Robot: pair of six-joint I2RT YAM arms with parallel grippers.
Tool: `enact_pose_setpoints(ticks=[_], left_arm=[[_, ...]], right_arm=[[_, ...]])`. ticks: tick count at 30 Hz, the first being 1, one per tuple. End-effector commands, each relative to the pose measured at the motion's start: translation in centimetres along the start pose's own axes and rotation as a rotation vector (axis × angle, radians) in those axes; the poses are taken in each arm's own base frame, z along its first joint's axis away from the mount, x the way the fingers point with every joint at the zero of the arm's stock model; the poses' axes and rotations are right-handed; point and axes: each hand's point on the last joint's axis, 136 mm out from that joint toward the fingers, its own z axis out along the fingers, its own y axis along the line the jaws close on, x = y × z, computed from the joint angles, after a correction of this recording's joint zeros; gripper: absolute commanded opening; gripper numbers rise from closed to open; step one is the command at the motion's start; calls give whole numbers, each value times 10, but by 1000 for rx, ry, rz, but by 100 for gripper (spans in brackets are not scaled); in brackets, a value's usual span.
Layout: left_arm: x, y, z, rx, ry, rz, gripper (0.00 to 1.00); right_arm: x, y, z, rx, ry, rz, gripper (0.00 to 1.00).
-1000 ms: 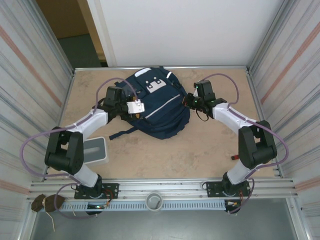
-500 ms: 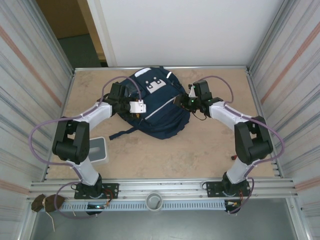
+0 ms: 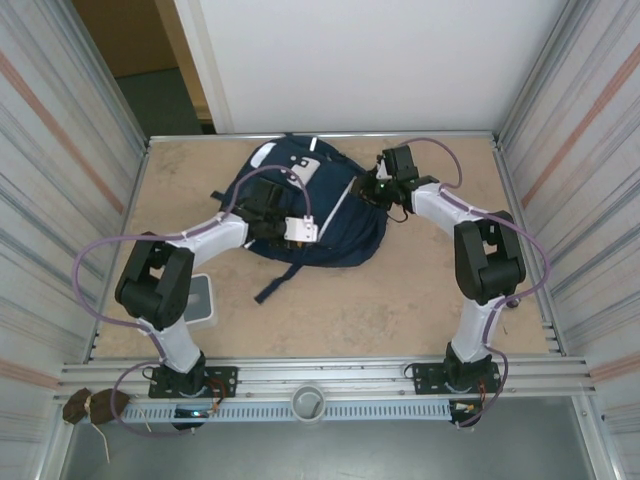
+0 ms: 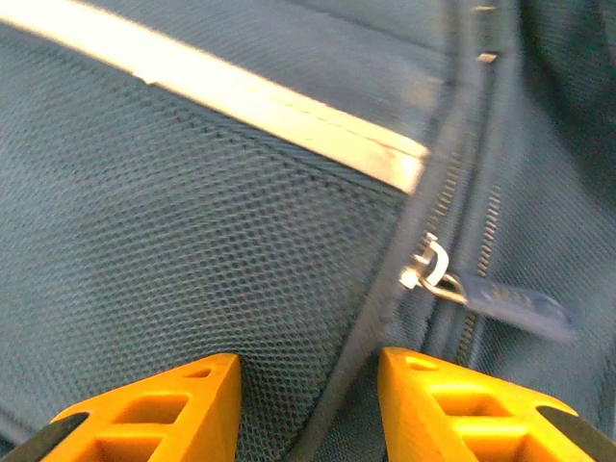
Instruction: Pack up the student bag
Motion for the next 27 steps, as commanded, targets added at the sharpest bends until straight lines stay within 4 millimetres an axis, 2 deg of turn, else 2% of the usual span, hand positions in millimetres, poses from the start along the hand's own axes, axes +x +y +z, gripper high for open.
enact_pose_setpoints(ticks=[1,4,7,11,16,22,27], left_arm=[[-17,-32,3,82,-34,-12,43],[-25,-24,-3,39,-39,31,46],[-25,-18,-2,17,-26,62,48],[-24,-11,7,-1,-4,75,51],[-31,-8,12,-21,-32,88,51],[-36,-1,17,-32,-58,71,40],[-37,2,18,-48,-69,62,29]], right_arm=[[-4,5,-6,-14,33,-60,29],[-4,7,-22,-20,29,-89,32],[6,9,-37,-24,41,-109,34],[25,3,-54,-28,51,-108,37],[46,-13,-75,18,51,-119,40],[72,-29,-86,47,85,-125,40],[93,-32,-92,17,104,-159,40]])
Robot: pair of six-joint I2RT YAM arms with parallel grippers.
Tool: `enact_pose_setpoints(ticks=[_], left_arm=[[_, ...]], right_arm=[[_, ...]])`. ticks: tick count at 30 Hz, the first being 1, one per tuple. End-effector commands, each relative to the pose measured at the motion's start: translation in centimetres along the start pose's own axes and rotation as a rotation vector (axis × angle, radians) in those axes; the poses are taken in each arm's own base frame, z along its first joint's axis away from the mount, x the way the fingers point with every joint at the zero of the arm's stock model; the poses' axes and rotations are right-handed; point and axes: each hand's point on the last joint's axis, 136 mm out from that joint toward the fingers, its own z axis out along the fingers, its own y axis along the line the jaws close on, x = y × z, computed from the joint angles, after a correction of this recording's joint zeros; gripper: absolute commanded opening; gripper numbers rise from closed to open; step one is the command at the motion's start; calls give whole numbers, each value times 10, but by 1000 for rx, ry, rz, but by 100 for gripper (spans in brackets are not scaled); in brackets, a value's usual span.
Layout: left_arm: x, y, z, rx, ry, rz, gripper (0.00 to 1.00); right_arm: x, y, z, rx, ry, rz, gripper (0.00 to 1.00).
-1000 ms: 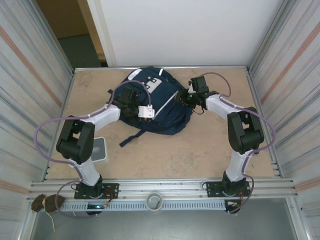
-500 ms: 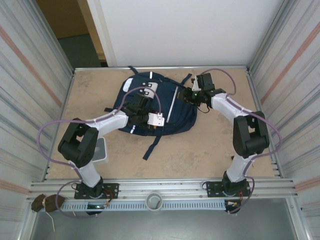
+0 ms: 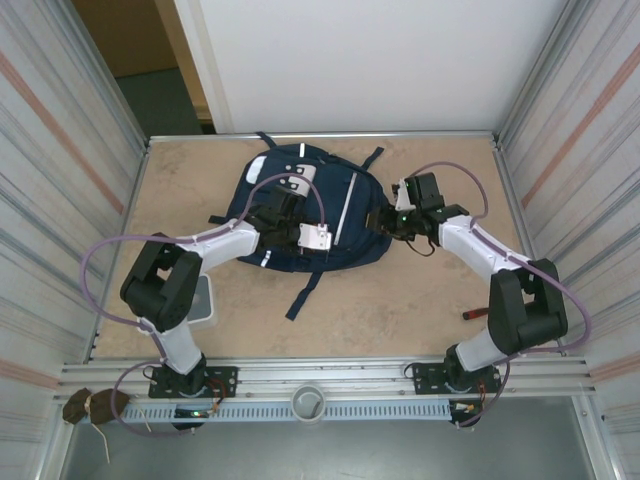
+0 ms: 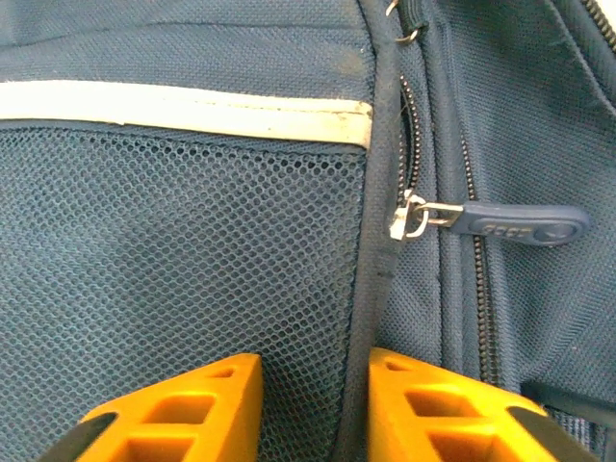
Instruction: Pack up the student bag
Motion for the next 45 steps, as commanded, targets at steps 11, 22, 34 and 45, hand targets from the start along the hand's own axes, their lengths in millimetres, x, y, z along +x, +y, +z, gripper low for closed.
enact_pose_setpoints(ticks=[11,22,34,45], left_arm=[[-39,16,-27,115,-295,-282,0],[-43,20,-39,128,-375,-341,0],[-43,21,-39,128,-383,-347,0],[-27,28,-46,93,-364,-376,0]], right_arm=[[46,67,11,-86,-140,-419,42],[58,86,48,-118,-223,-505,40],[49,87,64,-88,-281,-511,35],[46,60,50,48,-324,-500,0]])
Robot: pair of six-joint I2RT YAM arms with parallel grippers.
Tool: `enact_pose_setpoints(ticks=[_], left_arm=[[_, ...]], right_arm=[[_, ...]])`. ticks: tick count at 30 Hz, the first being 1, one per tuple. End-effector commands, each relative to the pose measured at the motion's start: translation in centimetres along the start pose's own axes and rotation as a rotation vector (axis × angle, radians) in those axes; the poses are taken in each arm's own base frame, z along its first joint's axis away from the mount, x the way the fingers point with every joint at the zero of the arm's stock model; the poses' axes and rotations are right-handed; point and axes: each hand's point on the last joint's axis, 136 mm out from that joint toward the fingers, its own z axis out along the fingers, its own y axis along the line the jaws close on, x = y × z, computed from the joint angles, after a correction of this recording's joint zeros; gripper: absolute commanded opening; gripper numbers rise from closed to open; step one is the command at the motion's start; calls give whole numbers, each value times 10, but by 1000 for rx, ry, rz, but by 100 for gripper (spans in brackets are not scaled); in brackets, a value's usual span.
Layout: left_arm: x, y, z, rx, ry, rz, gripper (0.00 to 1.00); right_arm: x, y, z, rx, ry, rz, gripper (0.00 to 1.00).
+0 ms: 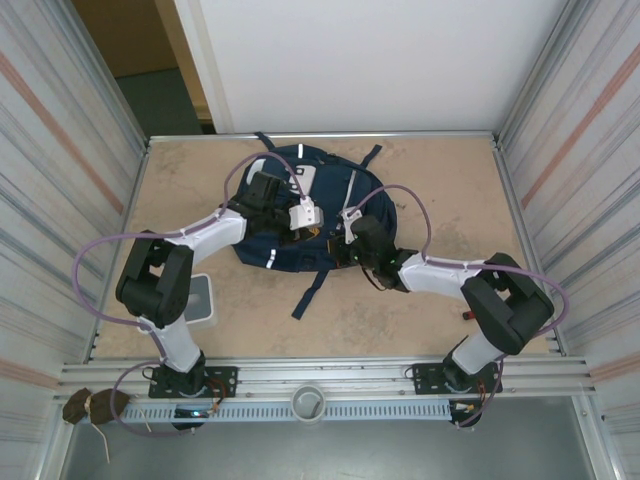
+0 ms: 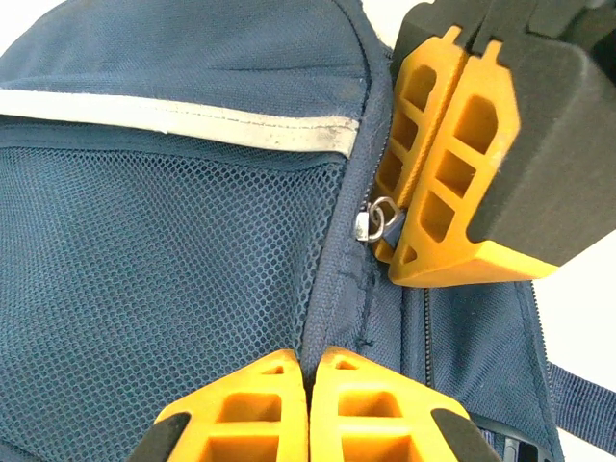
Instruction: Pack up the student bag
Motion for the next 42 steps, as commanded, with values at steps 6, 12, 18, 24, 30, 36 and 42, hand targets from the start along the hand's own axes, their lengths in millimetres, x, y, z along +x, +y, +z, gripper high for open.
enact_pose_setpoints(ticks=[6,12,18,24,30,36,42], left_arm=[[4,13,-26,-61,-16,-23,0],[13,17,-30,-83,8,-22,0],[-3,6,-34,-74,-13,21,17],[-40,-12,-34,-124,-30,165,48],[-47,-20,-16,-119,24,293,56],[-43,-22,-3,-88,30,310,51],[-34,-8,-21,-137,14,277,5]], right_arm=[[3,-68,-43,255,-4,25,0],[-8,-84,-53,243,5,49,0],[-19,-56,-52,106,8,18,0],[-31,-23,-59,-14,-19,21,0],[-38,5,-66,-95,-49,29,0],[-44,28,-74,-166,-70,39,0],[-31,3,-73,-47,-20,18,0]])
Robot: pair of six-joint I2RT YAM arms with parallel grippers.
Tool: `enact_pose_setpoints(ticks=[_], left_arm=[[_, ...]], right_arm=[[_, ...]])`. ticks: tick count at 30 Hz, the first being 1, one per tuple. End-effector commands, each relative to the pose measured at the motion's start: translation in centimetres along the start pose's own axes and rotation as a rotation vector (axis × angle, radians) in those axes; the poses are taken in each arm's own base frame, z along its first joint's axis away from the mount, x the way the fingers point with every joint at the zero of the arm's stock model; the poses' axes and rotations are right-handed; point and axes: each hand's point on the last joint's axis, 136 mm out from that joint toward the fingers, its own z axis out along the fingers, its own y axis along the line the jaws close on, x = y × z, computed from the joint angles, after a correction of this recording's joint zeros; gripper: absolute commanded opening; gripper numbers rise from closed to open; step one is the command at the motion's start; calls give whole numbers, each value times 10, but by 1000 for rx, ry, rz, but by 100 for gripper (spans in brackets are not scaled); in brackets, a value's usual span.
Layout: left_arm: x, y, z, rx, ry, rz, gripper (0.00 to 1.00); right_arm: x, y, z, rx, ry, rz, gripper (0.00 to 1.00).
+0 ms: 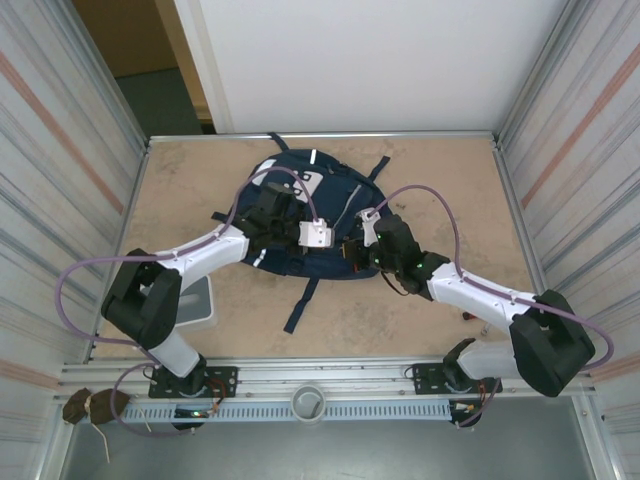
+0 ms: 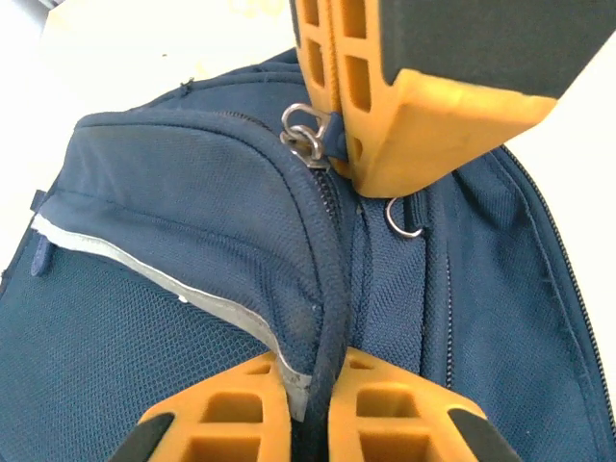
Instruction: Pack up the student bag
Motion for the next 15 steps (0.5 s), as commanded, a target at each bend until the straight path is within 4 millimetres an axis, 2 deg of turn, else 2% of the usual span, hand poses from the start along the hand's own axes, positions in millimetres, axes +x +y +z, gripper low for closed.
enact_pose_setpoints(ticks=[1,4,7,9,13,15], left_arm=[[5,23,-23,-81,-20,-1,4],[18,23,-37,-91,-7,-13,5],[36,26,-51,-108,-6,-53,6],[46,29,-59,-119,6,-79,7],[73,36,-65,-149,79,-120,9],[80,37,-67,-158,121,-146,20]], right_arm=[[-21,-8,-14,55,-43,-12,0],[-16,-43,-15,150,6,35,0],[-12,-60,-9,181,81,86,0],[-14,-59,-3,185,96,67,0],[-24,-44,10,138,85,41,0],[-30,-28,14,94,67,23,0]])
